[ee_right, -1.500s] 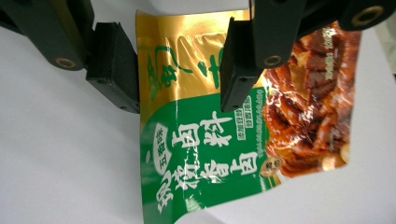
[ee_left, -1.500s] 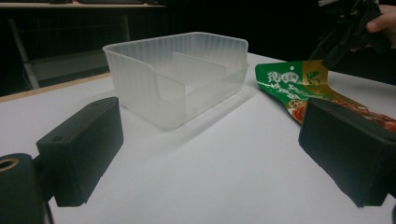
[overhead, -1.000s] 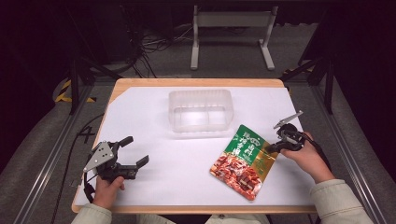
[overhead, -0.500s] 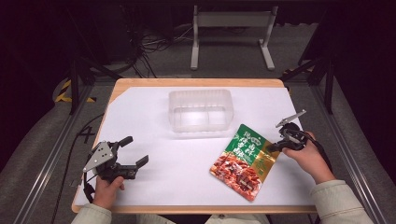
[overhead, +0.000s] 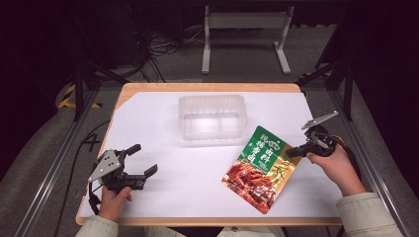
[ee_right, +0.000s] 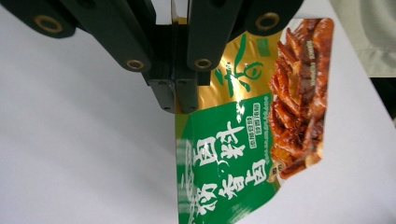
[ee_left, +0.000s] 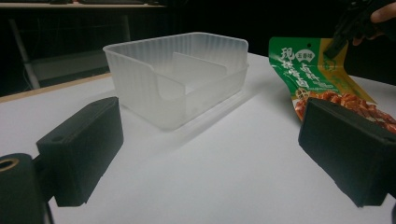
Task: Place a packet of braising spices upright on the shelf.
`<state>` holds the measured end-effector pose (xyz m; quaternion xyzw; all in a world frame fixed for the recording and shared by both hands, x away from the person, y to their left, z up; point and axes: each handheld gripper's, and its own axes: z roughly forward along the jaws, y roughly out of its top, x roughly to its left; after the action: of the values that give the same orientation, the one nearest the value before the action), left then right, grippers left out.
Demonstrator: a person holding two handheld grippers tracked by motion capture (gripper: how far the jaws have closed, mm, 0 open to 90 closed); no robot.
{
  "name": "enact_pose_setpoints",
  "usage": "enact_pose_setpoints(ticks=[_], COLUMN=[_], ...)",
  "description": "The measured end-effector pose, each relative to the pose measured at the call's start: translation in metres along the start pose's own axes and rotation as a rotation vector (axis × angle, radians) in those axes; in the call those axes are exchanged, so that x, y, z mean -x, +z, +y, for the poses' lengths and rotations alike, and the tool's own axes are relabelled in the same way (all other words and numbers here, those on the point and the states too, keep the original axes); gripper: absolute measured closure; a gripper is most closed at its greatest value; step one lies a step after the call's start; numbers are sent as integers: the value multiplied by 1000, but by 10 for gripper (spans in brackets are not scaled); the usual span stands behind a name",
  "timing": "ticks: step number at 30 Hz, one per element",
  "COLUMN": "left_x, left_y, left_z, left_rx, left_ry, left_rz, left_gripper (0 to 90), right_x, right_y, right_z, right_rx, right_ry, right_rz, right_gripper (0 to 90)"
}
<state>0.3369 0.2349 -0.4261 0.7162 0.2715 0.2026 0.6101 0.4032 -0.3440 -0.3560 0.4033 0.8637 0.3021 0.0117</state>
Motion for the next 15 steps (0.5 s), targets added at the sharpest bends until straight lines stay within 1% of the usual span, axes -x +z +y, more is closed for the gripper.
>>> enact_pose_setpoints(ticks=[3,4,6,7,9,11,13,14,15], left_x=[0,0,0,1,1,2,0,1,1], left_y=[0,0,1,2,2,2,1,1,1], left_z=[0,0,-1,0,0,-1,0,0,0], left_rx=[0,1,-2,-8,-8,-1,-1,0,1], left_ry=[-1,-7,-2,0,3,-5,1,-2,-2], left_rz=[0,-1,-2,-8,-7,-4,-1,-2,-2], left_gripper=[73,73,72,72,72,73,73,72,72], right_x=[-4,-6,-10,-15,-16,-22,-26,-32,-32], right_y=[-8,-10,-16,-22,-25,-32,-38,-42,-42], right_z=[1,1,3,4,5,7,9,10,10], right_rx=[26,34,47,62,68,88,103,120,120], right_ry=[-7,-11,-23,-29,-35,-43,-51,-65,-65], right_rz=[14,14,24,34,39,57,78,94,94], right_gripper=[900,900,900,900,900,900,900,900,900])
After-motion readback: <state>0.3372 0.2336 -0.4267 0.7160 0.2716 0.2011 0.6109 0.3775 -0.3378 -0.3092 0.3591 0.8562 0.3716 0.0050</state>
